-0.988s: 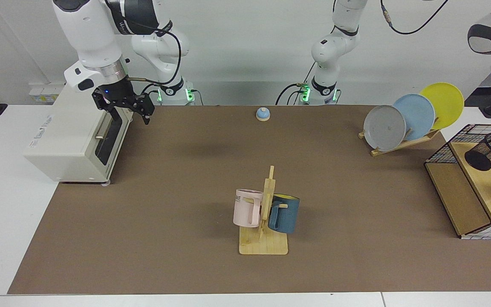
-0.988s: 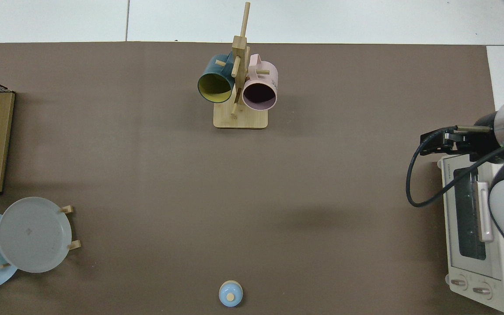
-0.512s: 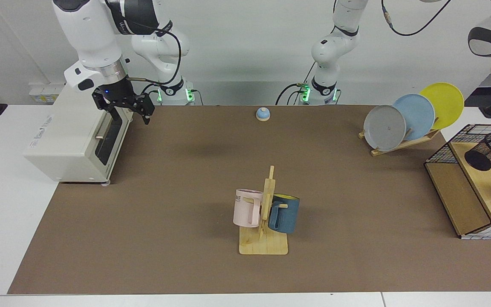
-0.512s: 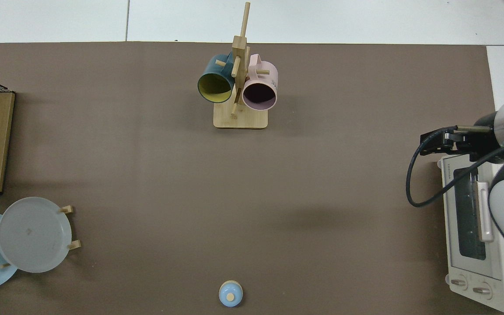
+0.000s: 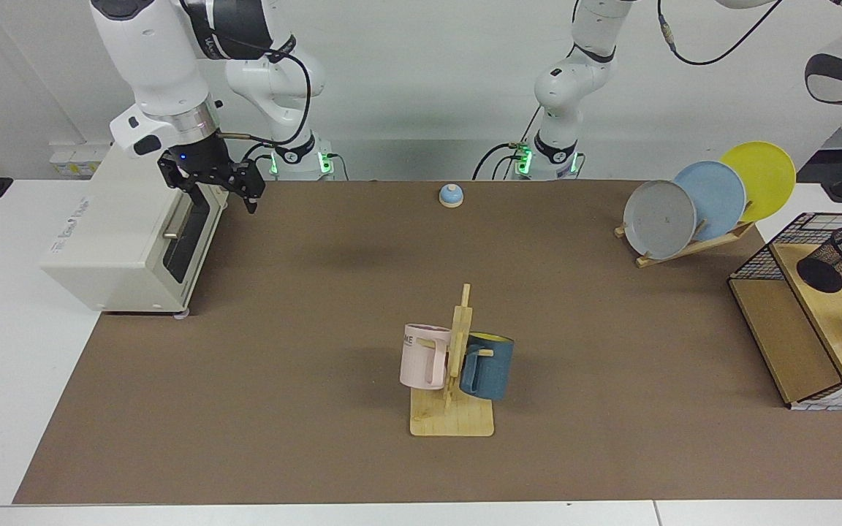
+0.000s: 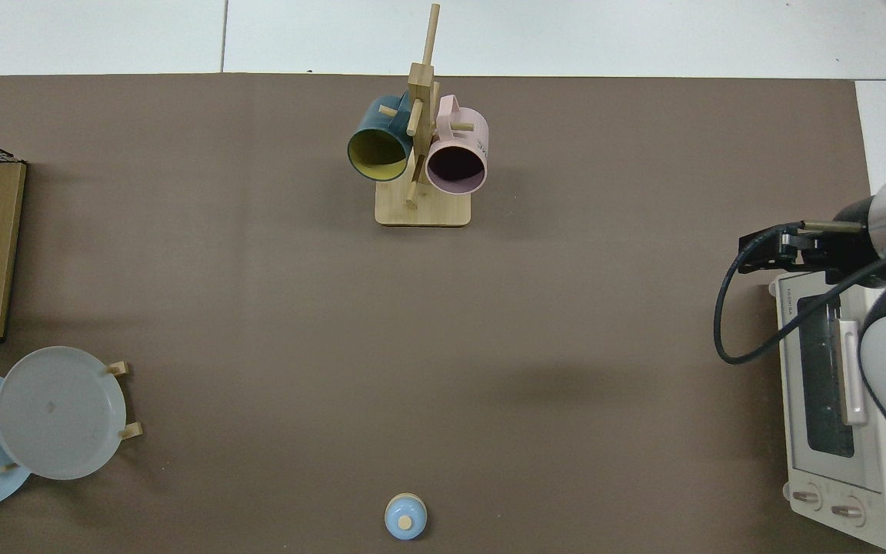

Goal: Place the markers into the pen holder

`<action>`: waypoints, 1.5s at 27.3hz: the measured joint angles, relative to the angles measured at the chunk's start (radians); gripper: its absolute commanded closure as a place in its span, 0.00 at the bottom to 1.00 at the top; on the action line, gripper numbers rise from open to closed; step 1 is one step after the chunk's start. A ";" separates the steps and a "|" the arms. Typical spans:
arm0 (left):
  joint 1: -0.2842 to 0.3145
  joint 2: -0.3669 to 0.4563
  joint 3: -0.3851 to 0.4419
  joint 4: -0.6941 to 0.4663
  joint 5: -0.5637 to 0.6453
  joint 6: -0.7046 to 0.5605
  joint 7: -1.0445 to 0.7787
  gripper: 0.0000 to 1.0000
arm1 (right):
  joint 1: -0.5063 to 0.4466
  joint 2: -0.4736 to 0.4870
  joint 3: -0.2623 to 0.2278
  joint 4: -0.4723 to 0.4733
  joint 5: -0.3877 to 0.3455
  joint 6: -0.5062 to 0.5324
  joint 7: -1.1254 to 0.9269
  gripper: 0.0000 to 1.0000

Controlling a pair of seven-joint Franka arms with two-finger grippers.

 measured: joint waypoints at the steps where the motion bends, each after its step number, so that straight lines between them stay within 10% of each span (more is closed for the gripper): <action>1: 0.000 0.001 0.000 -0.001 0.000 0.000 0.000 1.00 | 0.000 0.000 0.000 0.000 0.000 0.000 0.000 0.00; 3: 0.000 0.002 0.000 -0.002 0.000 -0.001 0.000 0.90 | 0.000 0.000 0.000 0.000 0.000 0.000 0.000 0.00; 6: 0.000 0.006 -0.001 -0.002 0.000 -0.003 0.000 0.00 | 0.000 0.000 0.000 0.000 0.000 0.000 0.000 0.00; 25: -0.003 -0.015 -0.079 0.007 -0.111 -0.104 -0.090 0.00 | 0.000 0.000 0.000 0.000 0.000 0.000 0.000 0.00; 41: -0.007 -0.063 -0.278 0.018 -0.263 -0.403 -0.892 0.00 | 0.000 0.000 0.000 0.000 0.000 0.000 0.000 0.00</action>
